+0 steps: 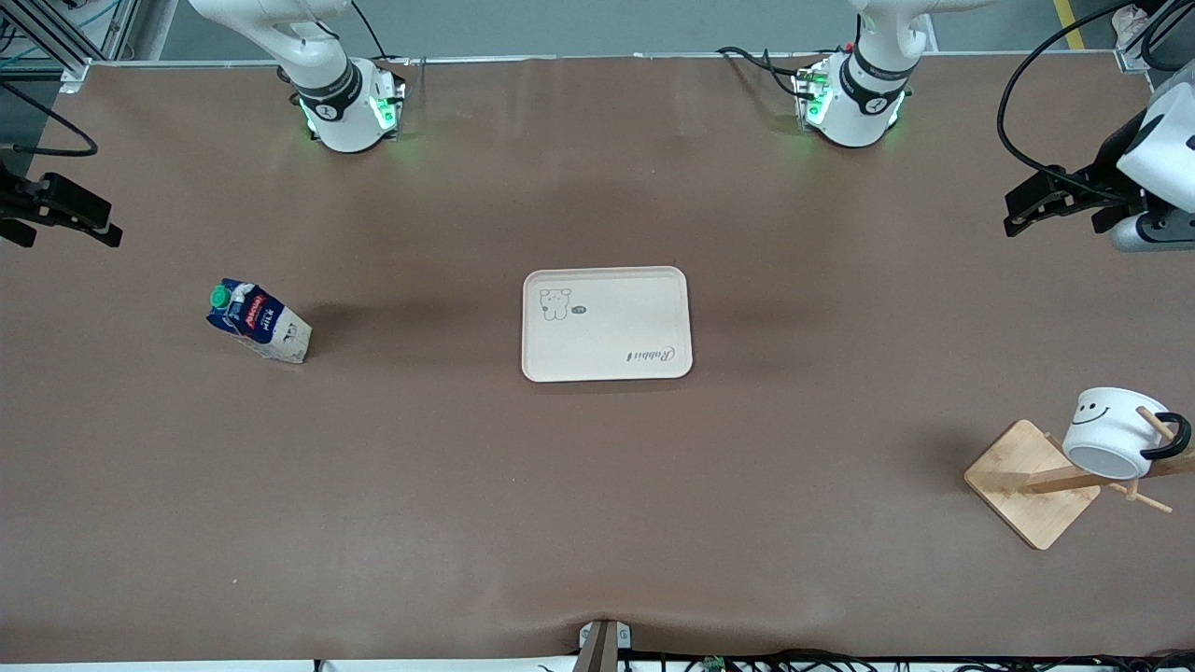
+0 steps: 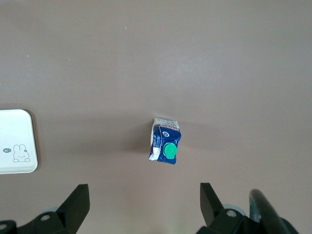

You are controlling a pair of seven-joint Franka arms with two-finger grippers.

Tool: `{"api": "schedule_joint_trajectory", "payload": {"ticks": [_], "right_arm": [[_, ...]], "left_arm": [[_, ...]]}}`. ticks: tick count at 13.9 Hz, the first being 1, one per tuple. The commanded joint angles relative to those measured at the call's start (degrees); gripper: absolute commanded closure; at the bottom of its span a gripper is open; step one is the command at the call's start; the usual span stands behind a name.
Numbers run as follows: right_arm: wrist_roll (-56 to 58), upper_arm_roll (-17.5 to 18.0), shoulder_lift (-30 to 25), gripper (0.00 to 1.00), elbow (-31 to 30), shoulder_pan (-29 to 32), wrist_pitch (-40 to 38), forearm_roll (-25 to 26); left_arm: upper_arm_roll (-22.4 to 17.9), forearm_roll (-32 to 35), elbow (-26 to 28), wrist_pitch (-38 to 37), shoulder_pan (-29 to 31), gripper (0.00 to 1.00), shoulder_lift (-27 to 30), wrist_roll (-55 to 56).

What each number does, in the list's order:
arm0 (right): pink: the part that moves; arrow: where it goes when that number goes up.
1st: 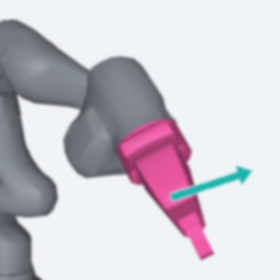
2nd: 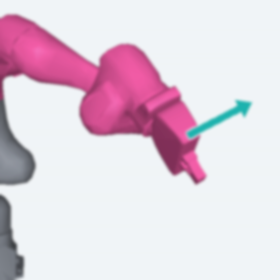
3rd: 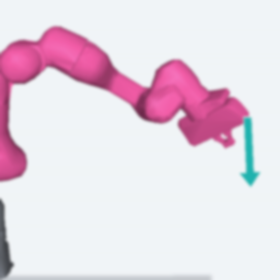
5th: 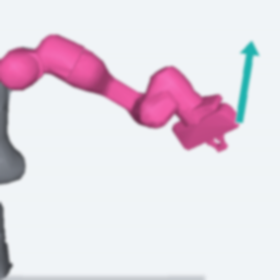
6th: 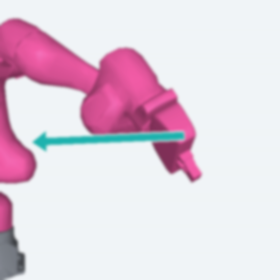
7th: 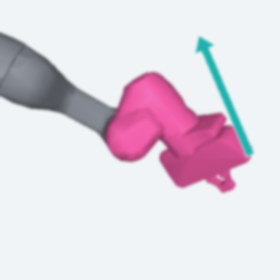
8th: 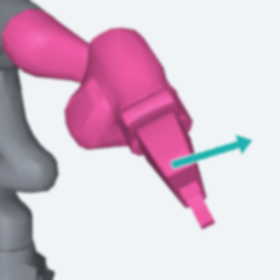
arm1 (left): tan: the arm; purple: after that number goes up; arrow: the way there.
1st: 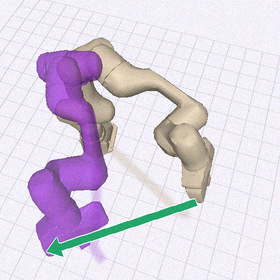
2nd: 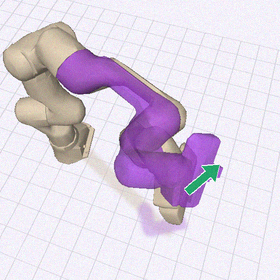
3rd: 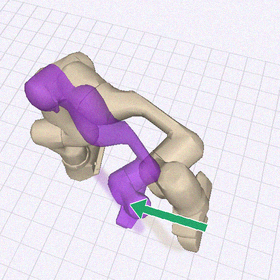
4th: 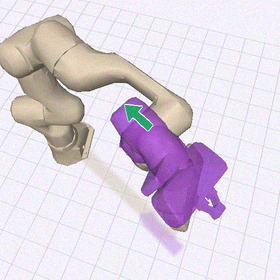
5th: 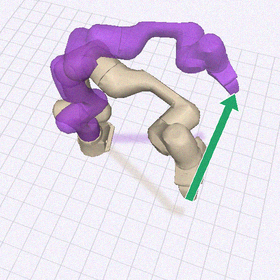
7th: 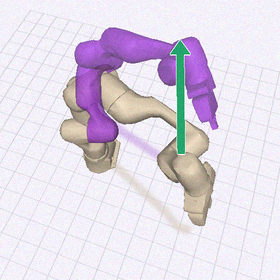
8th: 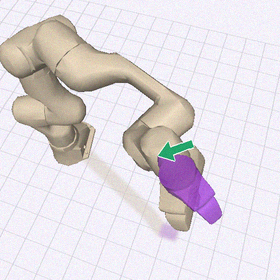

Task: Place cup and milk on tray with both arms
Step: 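Move the left gripper toward the white mug on the wooden stand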

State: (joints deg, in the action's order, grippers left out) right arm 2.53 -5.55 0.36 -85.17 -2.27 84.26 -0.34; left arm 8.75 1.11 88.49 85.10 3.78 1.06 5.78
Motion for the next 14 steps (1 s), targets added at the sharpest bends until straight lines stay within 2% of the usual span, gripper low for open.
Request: {"api": "schedule_joint_trajectory", "payload": {"ticks": [1,5,8,9,11,13,14], "right_arm": [[-0.78,0.37,0.08,0.0,0.44,0.6,-0.59,-0.1],[-0.78,0.37,0.08,0.0,0.44,0.6,-0.5,-0.1],[-0.78,0.37,0.17,0.0,0.44,0.6,-0.5,-0.1],[-0.78,0.37,0.08,0.0,0.44,0.6,-0.5,-0.1],[-0.78,0.37,0.17,0.0,0.44,0.6,-0.59,-0.1],[-0.78,0.28,0.52,0.0,0.44,0.6,-0.59,-0.01],[-0.78,0.28,0.61,0.0,0.44,0.6,-0.59,-0.01]], "left_arm": [[0.13,0.65,-1.39,-0.46,0.17,0.0,-0.63,-0.5],[-0.04,1.0,-1.57,-0.37,0.34,0.0,-0.71,0.63],[-0.13,0.03,-1.22,0.07,4.47,0.0,-0.89,-0.15],[-0.13,0.03,-0.35,1.46,5.61,0.0,-0.89,-0.24],[0.04,-0.14,4.48,10.23,6.85,0.0,-0.27,-0.24],[0.04,-0.23,5.46,13.06,7.9,0.0,-0.97,-0.24],[0.04,-0.75,7.64,15.86,9.56,0.0,-0.89,-0.33]]}}
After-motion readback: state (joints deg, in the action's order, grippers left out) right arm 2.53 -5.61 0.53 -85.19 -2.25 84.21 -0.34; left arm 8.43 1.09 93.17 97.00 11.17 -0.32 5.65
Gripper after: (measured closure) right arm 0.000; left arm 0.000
